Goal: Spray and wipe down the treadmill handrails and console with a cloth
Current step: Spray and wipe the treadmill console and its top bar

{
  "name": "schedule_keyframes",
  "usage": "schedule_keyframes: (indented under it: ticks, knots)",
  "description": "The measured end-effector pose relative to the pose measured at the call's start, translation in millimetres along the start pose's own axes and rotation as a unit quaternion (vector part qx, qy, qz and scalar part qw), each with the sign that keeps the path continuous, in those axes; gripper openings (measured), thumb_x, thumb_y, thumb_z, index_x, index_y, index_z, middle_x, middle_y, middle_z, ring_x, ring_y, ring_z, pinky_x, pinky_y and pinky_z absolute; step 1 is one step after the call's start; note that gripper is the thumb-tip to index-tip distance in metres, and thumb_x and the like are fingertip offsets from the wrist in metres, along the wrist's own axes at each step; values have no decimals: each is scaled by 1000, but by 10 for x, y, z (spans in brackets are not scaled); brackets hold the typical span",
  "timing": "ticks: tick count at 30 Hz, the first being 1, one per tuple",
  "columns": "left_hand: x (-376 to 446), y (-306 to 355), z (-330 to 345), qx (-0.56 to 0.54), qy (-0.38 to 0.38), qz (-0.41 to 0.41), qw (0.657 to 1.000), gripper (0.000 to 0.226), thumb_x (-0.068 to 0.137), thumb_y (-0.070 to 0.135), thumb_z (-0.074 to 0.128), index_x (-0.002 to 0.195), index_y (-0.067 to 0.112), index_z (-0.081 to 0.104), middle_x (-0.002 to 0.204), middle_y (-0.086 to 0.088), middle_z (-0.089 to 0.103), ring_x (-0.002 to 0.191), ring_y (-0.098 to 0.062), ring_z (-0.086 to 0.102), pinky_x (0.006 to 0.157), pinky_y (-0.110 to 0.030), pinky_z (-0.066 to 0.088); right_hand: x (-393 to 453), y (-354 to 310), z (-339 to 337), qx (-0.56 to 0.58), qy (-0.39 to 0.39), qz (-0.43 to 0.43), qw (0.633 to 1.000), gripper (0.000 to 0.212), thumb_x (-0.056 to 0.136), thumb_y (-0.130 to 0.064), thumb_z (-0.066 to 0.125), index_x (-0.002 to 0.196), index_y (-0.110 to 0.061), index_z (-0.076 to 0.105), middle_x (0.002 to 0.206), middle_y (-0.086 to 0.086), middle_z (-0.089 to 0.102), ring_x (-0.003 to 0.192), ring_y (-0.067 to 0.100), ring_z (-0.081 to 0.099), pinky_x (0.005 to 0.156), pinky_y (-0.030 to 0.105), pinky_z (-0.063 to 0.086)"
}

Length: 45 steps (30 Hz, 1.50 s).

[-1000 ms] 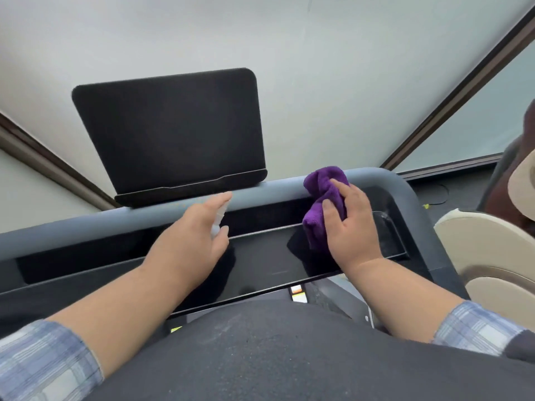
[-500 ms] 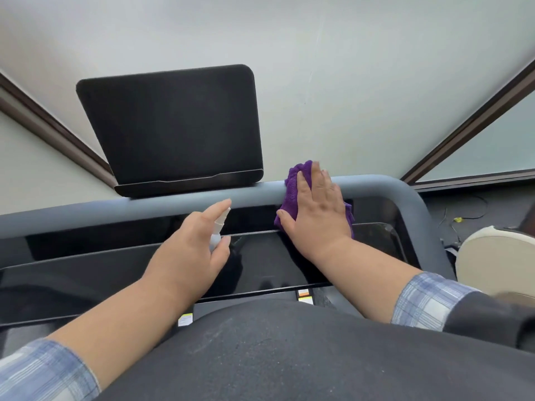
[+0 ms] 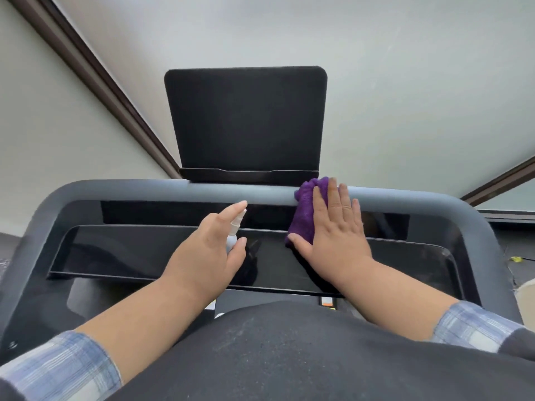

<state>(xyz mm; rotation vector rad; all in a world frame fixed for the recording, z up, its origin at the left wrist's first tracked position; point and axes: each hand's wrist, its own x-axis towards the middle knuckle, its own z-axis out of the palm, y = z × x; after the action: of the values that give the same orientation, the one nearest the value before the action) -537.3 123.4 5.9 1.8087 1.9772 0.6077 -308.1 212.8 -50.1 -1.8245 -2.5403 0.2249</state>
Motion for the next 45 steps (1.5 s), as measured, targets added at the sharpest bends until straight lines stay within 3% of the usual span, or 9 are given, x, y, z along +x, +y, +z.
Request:
schedule_keyframes:
  ticks: [8, 12, 22, 26, 29, 32, 35, 40, 45]
  knots:
    - [-141, -327, -241, 11, 16, -9, 1000, 68, 93, 28, 61, 145, 49, 22, 105, 11, 47, 71, -17, 54, 63, -32, 46, 244, -846, 74, -55, -11, -111, 992, 102, 88, -75, 35, 160, -9, 5, 168, 14, -2, 153, 35, 0, 124, 54, 4]
    - [-187, -532, -414, 11, 22, -20, 1000, 68, 93, 27, 62, 142, 50, 21, 106, 9, 47, 74, -20, 54, 65, -36, 51, 461, -1461, 115, -64, -26, -152, 986, 100, 89, -75, 31, 160, -12, -1, 168, 13, -4, 152, 36, 0, 123, 54, 0]
    - [-255, -1143, -753, -27, 9, -18, 999, 68, 95, 29, 59, 142, 54, 16, 109, 8, 49, 77, -19, 55, 70, -37, 52, 384, -1514, 51, -77, 10, -91, 993, 97, 86, -73, 44, 159, -13, 19, 164, 14, 20, 147, 33, 20, 120, 47, 17]
    - [-333, -1361, -875, -32, 1, -4, 999, 69, 96, 28, 58, 143, 53, 15, 108, 6, 50, 78, -17, 54, 69, -37, 52, 444, -1818, 87, -89, 1, -93, 992, 96, 88, -71, 43, 160, -13, 15, 166, 13, 14, 150, 32, 13, 121, 46, 11]
    - [-396, -1562, -1000, -32, 10, 3, 999, 69, 94, 27, 61, 143, 51, 19, 114, 4, 54, 81, -16, 55, 70, -35, 51, 578, -2246, 111, -94, -17, -158, 983, 92, 91, -69, 38, 161, -15, 9, 168, 10, 6, 152, 31, 8, 121, 47, 7]
    - [-473, -1745, -1094, -21, 13, 17, 1000, 70, 91, 23, 65, 142, 47, 24, 111, 3, 57, 73, -8, 45, 63, -29, 47, 791, -2843, 190, -112, -46, -235, 964, 85, 95, -62, 27, 160, -17, -6, 168, 9, -9, 152, 31, -6, 120, 45, -9]
    - [-501, -1870, -1139, -33, 16, 35, 999, 70, 90, 21, 67, 142, 43, 26, 110, 2, 58, 73, -8, 46, 60, -27, 44, 986, -3319, 249, -148, -67, -267, 950, 87, 94, -52, 29, 156, -16, -20, 164, 8, -22, 151, 31, -16, 119, 45, -13]
    - [-515, -2025, -1172, -63, 31, 49, 996, 68, 90, 21, 65, 144, 39, 29, 111, 5, 56, 77, 1, 39, 64, -22, 41, 925, -3271, 227, -110, -57, -221, 967, 84, 93, -56, 27, 158, -22, -13, 167, 3, -11, 150, 23, -10, 117, 39, -13]
    - [-544, -2099, -1241, -87, 24, 67, 994, 71, 91, 19, 68, 145, 39, 27, 109, 4, 56, 74, -4, 44, 64, -23, 43, 723, -2897, 164, -71, -31, -126, 989, 84, 93, -69, 31, 161, -26, 6, 168, 3, 9, 151, 25, 9, 122, 41, 5]
